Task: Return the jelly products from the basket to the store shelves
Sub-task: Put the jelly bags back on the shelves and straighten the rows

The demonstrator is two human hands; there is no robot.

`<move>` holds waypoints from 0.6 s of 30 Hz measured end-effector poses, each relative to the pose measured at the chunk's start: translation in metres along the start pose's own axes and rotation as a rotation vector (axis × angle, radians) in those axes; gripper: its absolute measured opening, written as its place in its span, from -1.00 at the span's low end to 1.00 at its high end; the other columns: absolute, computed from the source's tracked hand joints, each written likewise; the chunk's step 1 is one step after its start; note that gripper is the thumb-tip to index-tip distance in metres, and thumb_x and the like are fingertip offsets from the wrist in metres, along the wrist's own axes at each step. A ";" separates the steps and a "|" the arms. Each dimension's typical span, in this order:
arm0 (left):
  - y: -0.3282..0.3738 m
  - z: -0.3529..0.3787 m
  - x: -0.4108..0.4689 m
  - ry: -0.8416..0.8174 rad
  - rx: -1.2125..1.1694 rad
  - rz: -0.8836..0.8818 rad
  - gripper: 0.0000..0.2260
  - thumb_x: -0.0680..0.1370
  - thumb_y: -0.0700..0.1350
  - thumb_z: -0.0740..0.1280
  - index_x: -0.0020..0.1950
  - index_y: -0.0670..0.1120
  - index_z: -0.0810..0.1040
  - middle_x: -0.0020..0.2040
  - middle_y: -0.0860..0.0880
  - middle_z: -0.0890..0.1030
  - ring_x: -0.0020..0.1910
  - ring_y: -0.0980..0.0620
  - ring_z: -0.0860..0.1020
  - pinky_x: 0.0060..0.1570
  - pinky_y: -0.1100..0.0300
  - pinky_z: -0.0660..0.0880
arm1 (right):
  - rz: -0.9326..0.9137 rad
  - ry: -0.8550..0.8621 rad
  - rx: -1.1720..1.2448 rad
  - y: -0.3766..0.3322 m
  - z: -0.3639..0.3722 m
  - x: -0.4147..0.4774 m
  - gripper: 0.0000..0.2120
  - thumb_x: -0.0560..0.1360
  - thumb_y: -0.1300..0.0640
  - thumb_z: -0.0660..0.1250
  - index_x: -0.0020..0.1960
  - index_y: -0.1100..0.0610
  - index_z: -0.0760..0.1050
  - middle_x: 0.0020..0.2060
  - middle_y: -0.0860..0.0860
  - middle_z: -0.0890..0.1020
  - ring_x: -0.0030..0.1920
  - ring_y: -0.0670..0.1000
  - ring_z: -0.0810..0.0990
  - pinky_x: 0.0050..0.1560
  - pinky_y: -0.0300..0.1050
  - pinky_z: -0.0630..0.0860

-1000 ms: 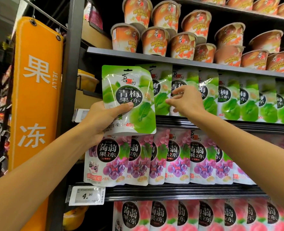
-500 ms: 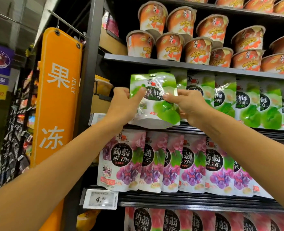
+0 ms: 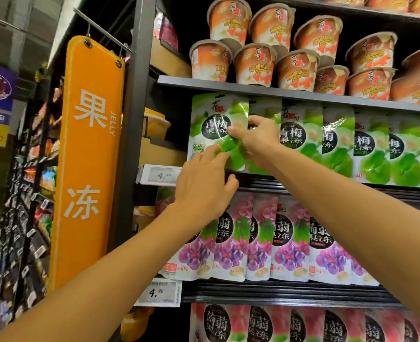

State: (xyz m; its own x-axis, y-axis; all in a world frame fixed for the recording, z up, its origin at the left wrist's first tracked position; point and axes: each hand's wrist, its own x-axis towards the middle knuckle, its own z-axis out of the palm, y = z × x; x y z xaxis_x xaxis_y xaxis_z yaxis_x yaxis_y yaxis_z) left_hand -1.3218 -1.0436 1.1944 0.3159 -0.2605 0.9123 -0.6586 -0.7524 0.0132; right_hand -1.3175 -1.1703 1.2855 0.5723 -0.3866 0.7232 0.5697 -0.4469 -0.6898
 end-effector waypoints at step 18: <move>-0.014 0.017 -0.008 -0.032 0.131 0.033 -0.49 0.61 0.02 0.18 0.57 0.05 0.17 0.53 0.00 0.21 0.50 -0.02 0.20 0.53 -0.02 0.02 | -0.129 -0.078 -0.591 0.017 -0.023 -0.024 -0.77 0.41 -0.06 0.52 -0.03 0.00 0.56 -0.20 0.06 0.72 -0.26 0.02 0.71 0.03 0.08 0.62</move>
State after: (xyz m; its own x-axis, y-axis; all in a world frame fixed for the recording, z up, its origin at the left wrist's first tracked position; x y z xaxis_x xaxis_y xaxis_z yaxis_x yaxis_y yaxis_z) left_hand -1.3037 -1.0407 1.1799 0.3189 -0.3039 0.8977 -0.5751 -0.8150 -0.0716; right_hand -1.3352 -1.1876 1.2577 0.5747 -0.2494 0.7794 0.2264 -0.8668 -0.4443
